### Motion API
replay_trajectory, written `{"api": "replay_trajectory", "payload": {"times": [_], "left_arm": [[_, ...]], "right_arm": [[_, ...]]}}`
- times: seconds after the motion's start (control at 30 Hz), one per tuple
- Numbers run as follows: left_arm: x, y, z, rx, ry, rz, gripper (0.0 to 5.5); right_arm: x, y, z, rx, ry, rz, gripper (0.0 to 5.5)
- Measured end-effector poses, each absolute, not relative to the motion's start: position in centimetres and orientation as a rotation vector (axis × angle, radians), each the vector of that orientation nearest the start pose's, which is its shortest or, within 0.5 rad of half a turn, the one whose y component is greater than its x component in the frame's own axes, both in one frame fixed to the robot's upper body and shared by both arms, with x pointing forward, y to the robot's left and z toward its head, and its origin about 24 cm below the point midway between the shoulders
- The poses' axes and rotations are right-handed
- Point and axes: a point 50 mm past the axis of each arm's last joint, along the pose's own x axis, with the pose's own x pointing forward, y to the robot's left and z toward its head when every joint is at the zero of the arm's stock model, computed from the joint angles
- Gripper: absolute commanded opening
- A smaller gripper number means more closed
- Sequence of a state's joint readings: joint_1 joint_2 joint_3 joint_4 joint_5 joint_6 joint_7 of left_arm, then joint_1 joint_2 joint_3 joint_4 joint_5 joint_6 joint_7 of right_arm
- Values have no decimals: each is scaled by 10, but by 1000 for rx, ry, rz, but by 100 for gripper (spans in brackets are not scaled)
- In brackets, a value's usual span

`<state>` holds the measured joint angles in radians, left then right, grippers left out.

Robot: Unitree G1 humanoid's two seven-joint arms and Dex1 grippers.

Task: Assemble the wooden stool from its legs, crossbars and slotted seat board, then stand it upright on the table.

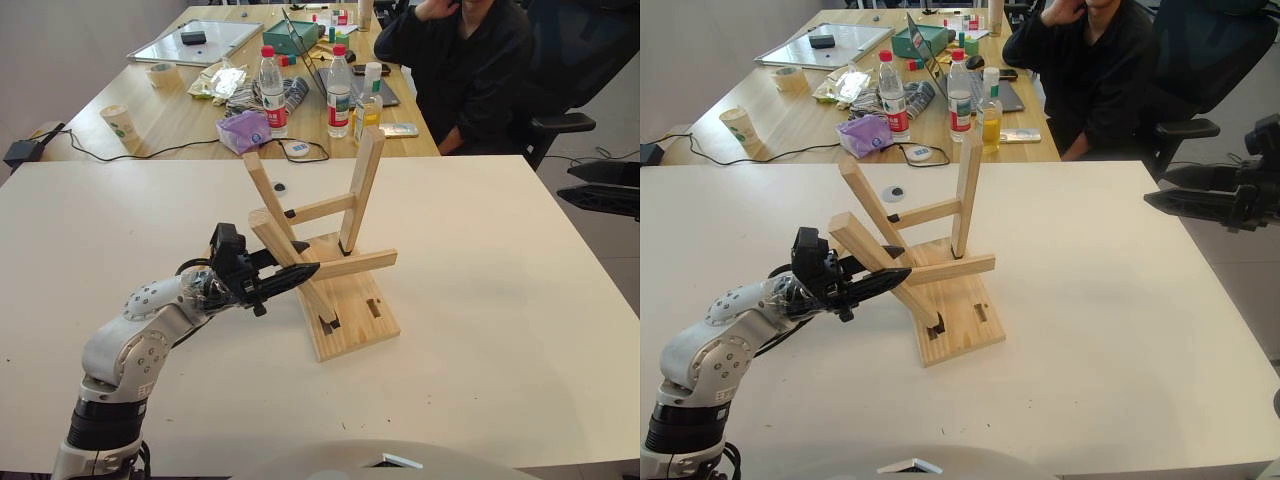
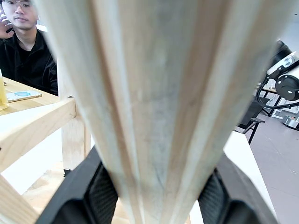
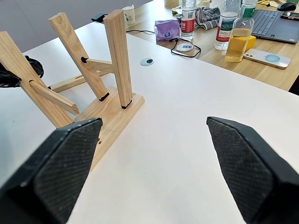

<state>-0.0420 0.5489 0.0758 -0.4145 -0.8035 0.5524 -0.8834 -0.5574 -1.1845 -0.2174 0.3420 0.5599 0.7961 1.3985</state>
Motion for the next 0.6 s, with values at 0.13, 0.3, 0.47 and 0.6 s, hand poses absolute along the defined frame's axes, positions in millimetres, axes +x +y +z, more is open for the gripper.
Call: {"api": "replay_trajectory", "payload": {"times": [0.13,0.3,0.47,0.6], "left_arm": [[219,169,132,-201,49,-1154,206],[218,172,131,-195,47,-1161,205],[218,176,133,-173,57,-1169,204],[218,177,134,-165,59,-1173,204]], "right_arm": [[259,-340,245,-27,384,841,412],[259,-340,245,-28,384,837,412],[257,-340,246,-35,375,836,412],[254,-341,240,-18,381,836,412]]}}
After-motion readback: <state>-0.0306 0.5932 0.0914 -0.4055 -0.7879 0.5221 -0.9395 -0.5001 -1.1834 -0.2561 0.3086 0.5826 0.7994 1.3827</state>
